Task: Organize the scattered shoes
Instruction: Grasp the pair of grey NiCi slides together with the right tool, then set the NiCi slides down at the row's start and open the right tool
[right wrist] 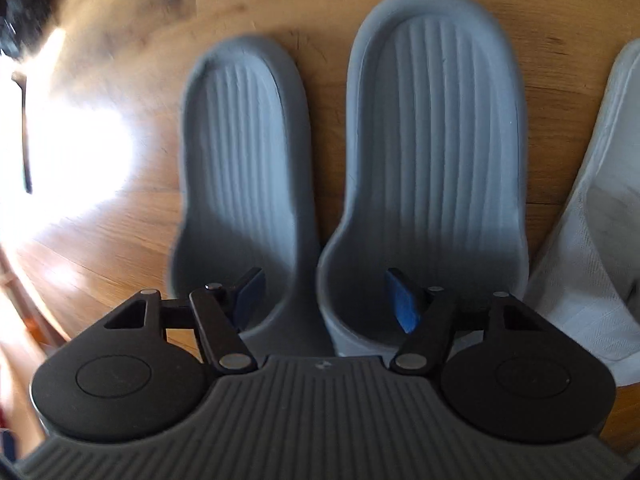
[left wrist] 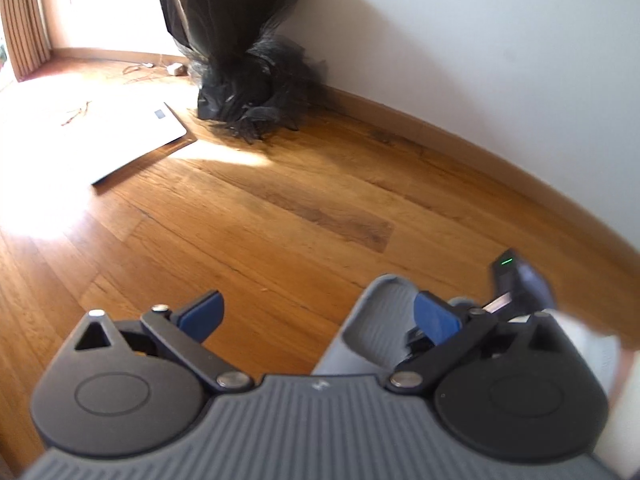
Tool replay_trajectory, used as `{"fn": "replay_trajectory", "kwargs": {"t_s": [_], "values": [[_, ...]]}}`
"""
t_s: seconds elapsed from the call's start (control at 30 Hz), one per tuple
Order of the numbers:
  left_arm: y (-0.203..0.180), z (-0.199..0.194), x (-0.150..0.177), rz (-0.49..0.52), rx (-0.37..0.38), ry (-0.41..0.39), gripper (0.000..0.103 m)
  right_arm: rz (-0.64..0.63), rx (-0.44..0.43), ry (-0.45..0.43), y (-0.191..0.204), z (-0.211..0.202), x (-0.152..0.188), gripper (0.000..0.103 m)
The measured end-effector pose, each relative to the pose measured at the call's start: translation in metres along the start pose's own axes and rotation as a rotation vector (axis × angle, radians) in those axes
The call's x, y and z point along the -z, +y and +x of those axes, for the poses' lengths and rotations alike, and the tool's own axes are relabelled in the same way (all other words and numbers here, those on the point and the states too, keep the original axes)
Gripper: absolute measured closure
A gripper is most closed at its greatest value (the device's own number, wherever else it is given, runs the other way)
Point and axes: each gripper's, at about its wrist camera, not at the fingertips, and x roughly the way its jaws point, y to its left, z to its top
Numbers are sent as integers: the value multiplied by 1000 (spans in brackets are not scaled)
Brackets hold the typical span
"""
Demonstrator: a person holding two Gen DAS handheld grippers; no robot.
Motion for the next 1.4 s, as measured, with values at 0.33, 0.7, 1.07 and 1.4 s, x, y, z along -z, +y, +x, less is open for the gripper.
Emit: {"fn": "replay_trajectory", "kwargs": {"t_s": [0.33,0.7,1.07,1.4], "values": [[-11,31,-14,-57,74,-2,1,-83,26,-132,9,-24,9,83],[-62,58,-44,93,175,-78,1,-79,81,-427,-48,-138,-152,87],[-50,79,-36,150,136,-27,1,-78,101,-469,-61,-144,-239,87],[-40,87,-31,80,182,-17,1,-120,135,-587,-45,-150,-230,59]]}}
